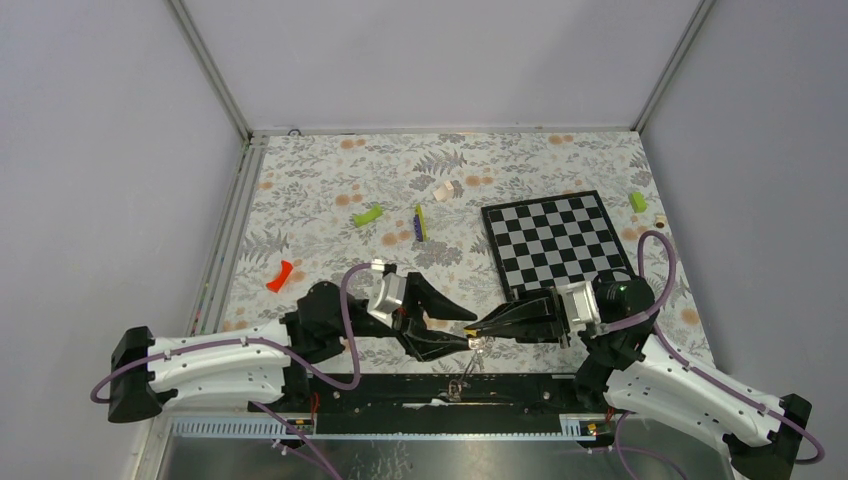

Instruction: Remove the keys from the keyring

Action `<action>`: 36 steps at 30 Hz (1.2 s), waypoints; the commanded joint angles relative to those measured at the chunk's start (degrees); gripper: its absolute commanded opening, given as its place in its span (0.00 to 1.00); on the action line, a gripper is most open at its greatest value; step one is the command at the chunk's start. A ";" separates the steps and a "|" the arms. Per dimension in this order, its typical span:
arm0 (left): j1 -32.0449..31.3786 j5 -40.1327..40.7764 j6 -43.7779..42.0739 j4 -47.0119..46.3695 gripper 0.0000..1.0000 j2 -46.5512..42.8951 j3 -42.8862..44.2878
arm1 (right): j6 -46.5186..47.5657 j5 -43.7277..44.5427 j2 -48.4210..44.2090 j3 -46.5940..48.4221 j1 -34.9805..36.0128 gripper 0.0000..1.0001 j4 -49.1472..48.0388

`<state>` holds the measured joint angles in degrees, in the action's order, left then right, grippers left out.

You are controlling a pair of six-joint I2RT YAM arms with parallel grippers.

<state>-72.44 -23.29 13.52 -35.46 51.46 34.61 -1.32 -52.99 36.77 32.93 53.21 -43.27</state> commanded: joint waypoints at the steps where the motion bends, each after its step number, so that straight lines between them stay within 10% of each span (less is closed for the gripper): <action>1: -0.55 0.64 -0.02 -3.03 0.50 -2.60 1.47 | 1.06 1.20 -0.12 0.14 0.11 0.00 0.13; 36: -0.62 1.67 -1.04 -1.48 0.53 -1.65 1.25 | -3.32 -1.30 -1.30 0.21 0.05 0.00 -4.99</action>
<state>-72.66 -21.58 12.91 -33.98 49.91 34.61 -3.60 -54.13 36.27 32.75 53.21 -44.40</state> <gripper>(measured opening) 0.531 0.026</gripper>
